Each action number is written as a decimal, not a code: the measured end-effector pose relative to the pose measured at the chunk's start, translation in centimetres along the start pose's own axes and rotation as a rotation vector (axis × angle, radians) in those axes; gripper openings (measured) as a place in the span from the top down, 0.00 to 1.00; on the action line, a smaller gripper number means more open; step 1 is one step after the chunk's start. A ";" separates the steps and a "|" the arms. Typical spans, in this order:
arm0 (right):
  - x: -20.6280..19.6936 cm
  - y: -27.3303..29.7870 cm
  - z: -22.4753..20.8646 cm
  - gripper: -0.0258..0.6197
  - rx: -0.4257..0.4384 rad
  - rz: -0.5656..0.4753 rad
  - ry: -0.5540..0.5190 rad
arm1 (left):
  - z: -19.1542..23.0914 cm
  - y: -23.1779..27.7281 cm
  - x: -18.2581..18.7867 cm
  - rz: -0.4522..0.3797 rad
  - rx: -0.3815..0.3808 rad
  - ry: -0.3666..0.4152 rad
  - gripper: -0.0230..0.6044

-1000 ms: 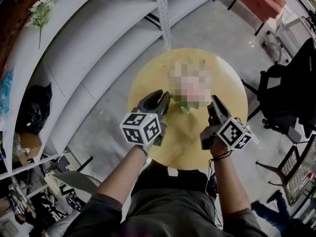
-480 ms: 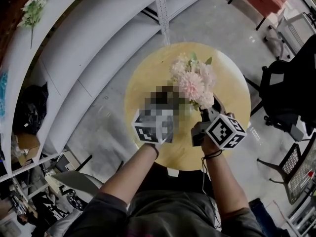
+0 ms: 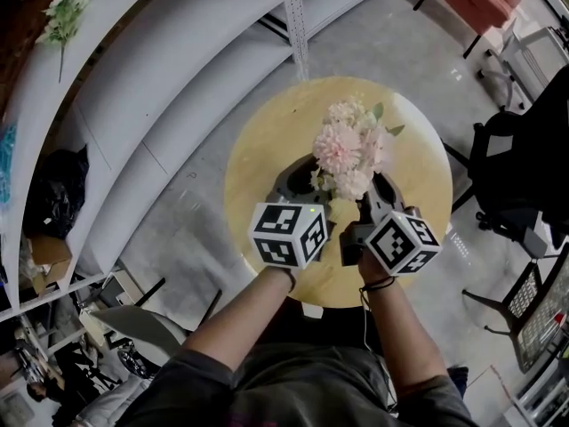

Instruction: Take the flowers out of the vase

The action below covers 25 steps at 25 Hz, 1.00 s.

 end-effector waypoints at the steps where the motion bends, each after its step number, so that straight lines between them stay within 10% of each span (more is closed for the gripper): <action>1: 0.1 0.0 0.2 0.88 0.006 -0.001 0.000 | -0.2 -0.2 0.1 -0.006 -0.002 0.000 0.87; 25: 0.9 -0.9 3.0 0.93 0.214 -0.036 0.037 | -2.6 -1.3 1.2 -0.073 -0.142 0.071 0.95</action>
Point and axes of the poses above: the fingertips, and each gripper's own axes: y forward along the fingers, z to its left, x out of its top, the point moved 5 cm from there along -y, backward along the fingers, and after that the axes turned 1 degree about -x, right-handed, at the moved point
